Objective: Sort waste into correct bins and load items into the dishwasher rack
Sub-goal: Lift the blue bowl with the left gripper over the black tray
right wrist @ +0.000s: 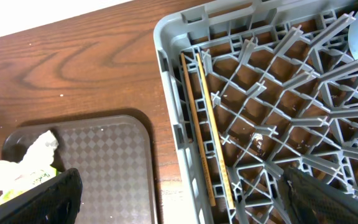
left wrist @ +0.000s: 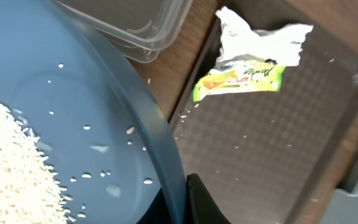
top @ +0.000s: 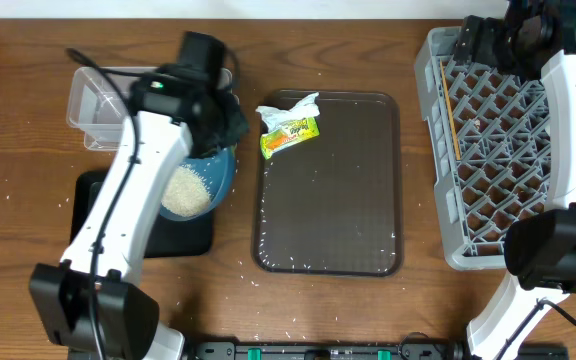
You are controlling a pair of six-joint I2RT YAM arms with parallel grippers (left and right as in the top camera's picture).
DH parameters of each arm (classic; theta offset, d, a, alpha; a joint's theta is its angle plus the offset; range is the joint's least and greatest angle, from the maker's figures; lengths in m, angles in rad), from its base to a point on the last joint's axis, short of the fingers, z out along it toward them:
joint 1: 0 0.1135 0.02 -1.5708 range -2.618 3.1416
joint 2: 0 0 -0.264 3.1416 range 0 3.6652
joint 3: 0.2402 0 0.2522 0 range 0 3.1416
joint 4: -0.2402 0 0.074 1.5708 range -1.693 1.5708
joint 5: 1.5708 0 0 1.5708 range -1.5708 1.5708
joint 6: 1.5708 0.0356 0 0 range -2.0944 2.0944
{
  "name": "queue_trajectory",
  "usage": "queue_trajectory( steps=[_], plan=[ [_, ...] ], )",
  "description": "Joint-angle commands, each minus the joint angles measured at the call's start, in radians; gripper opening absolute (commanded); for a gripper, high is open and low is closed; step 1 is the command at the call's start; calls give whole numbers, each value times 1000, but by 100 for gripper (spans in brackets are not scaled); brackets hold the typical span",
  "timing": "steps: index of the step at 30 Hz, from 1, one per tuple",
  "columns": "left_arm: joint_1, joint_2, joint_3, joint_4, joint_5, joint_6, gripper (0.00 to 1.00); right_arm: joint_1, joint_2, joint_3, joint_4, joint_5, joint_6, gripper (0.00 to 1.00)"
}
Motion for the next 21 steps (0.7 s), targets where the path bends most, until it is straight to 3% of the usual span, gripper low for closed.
queue_trajectory(
  steps=[1,4,12,21],
  plan=[
    [74,-17,6,-6,168,-3,6,5,-29,3,-1,-4,11,99],
    [132,-17,6,-7,261,34,6,5,-29,3,-1,-4,11,99],
    [218,-17,6,-48,344,43,6,5,-29,3,-1,-4,11,99],
    [336,-17,4,-47,609,144,6,5,-29,3,-1,-4,11,99]
  ],
)
